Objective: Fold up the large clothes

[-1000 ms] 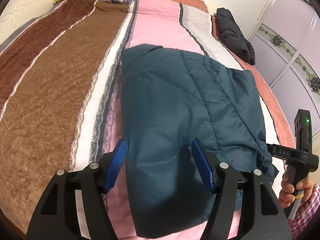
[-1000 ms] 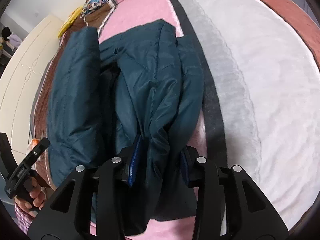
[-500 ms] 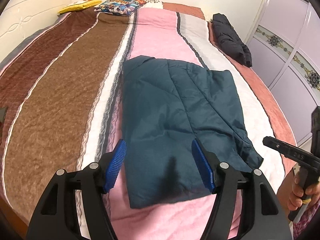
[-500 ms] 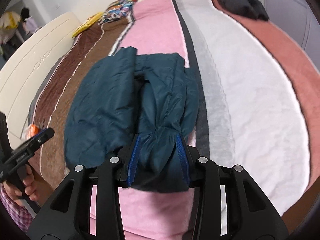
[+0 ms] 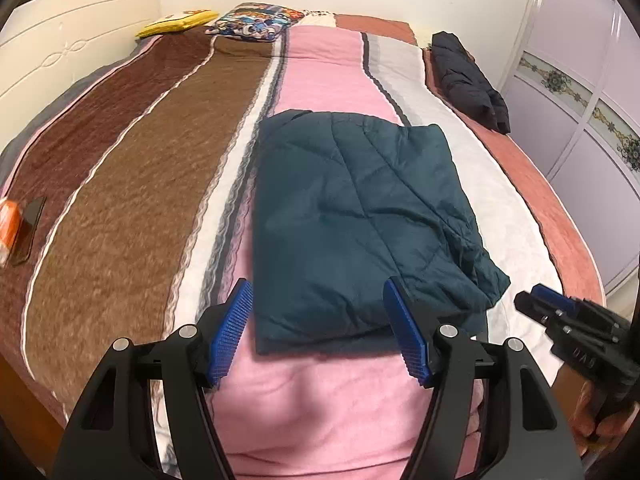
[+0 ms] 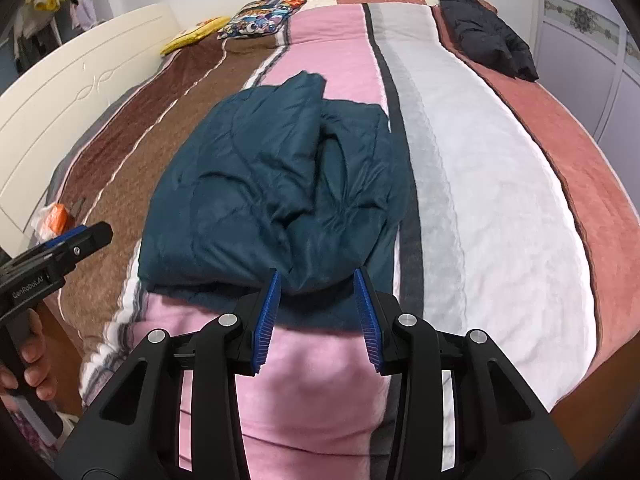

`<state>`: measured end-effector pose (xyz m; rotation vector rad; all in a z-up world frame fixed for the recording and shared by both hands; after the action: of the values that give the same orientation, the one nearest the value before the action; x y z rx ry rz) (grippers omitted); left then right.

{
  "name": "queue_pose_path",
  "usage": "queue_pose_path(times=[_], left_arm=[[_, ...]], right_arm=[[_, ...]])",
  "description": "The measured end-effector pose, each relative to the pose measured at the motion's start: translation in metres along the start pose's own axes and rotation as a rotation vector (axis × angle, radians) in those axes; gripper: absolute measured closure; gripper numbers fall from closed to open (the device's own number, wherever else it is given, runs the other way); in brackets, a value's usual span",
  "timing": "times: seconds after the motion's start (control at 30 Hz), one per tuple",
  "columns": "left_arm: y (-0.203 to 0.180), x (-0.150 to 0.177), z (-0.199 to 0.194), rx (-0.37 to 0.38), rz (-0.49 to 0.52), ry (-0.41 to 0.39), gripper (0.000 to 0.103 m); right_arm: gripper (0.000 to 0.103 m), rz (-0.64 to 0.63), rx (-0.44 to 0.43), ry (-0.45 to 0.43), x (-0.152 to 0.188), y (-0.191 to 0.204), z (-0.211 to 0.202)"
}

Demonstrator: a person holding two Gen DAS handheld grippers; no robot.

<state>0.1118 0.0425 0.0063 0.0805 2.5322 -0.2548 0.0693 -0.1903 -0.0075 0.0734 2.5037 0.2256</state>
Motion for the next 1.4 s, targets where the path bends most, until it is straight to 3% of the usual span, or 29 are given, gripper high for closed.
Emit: queue_pose_path(times=[0.53,0.87,1.4], left_arm=[[-0.010,0.060,-0.002,-0.040,-0.029,0.023,0.038],[-0.012,0.089,0.013,-0.038,-0.048,0.081,0.038],[-0.019,0.104,0.022,-0.048,-0.039,0.136,0.038]], right_arm=[[0.064,-0.005,0.073,0.034,0.055,0.012,0.016],[0.064,-0.023,0.065,0.091,0.079,0.021,0.034],[0.064,0.020,0.049,0.146,0.095,0.013,0.047]])
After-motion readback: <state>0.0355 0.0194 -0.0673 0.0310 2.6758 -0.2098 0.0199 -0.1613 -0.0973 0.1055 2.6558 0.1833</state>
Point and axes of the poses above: each gripper's, at about its wrist camera, not at the fingertips, and z roughly the way its jaws point, y to its left, x to its underside, the point moved 6 cm from there along z, roughly the way its jaws point, and after that the axes turned 6 degrees about y, right-handed, at the moved point
